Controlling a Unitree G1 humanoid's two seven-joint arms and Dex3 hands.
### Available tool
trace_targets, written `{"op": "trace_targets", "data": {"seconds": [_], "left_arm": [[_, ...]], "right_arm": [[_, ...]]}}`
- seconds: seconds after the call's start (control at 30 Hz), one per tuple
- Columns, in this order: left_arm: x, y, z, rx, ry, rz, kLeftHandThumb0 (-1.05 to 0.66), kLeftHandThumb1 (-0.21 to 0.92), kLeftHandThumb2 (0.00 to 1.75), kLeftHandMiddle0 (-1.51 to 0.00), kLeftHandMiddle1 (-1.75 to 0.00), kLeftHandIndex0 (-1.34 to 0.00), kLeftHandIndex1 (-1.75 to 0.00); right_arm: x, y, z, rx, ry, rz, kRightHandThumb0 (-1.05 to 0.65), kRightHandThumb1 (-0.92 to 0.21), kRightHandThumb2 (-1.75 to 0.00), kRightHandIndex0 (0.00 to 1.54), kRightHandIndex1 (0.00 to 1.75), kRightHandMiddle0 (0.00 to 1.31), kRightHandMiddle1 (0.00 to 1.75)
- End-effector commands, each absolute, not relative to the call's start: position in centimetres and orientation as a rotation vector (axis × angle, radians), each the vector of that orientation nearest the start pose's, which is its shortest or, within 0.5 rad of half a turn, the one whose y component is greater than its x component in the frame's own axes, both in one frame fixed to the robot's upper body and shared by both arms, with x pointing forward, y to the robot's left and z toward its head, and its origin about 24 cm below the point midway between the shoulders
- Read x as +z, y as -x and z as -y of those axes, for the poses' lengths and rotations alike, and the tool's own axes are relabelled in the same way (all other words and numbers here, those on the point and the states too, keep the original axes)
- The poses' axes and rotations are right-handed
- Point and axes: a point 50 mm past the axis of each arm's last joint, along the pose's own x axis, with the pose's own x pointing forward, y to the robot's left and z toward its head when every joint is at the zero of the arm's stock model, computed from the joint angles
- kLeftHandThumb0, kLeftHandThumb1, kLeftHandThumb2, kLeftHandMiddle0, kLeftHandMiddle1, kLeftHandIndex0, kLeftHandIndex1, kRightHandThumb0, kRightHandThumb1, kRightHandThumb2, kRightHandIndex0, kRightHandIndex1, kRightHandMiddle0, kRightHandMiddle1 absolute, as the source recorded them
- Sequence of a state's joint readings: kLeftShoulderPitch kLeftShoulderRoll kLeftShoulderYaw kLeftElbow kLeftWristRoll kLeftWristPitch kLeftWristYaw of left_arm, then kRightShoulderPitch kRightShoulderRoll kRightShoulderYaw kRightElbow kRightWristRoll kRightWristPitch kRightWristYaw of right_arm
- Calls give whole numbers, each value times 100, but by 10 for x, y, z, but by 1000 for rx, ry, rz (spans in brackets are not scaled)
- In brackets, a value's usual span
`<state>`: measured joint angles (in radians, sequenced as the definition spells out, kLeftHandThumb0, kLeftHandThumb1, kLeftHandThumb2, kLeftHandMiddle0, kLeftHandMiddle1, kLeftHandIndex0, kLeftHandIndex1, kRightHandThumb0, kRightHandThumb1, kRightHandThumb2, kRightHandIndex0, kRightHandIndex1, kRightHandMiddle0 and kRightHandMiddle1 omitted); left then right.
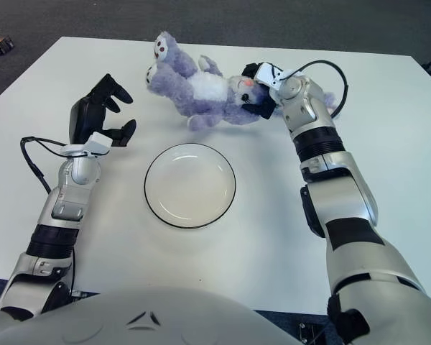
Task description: Put the doll into the plate.
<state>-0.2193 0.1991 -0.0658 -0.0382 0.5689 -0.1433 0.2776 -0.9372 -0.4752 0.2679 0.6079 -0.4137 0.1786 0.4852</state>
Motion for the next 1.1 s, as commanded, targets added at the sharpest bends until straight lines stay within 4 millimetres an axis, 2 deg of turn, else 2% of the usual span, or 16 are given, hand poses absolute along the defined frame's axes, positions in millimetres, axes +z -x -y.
{"op": "trace_targets", "data": {"seconds": [0.0,0.73,0.93,1.07], "left_arm": [[126,-286,-154,181,-723,492,-1,22,143,-57,-175,-56,-175],[119,-296,-153,174,-729,456,-1,23,142,-56,-175,-55,-175],[118,-298,-153,173,-731,453,-1,23,142,-56,-175,-55,-175],[117,-300,-153,173,-733,454,-1,23,142,-56,-175,-55,-175]], "right_arm": [[185,-392,173,411,1016,-76,0,9,-175,95,164,69,175],[212,-367,174,508,922,66,0,8,-175,92,169,68,175],[212,-360,171,531,909,65,0,6,-175,89,174,67,175],[208,-354,167,577,899,61,0,10,-175,92,174,74,165]]}}
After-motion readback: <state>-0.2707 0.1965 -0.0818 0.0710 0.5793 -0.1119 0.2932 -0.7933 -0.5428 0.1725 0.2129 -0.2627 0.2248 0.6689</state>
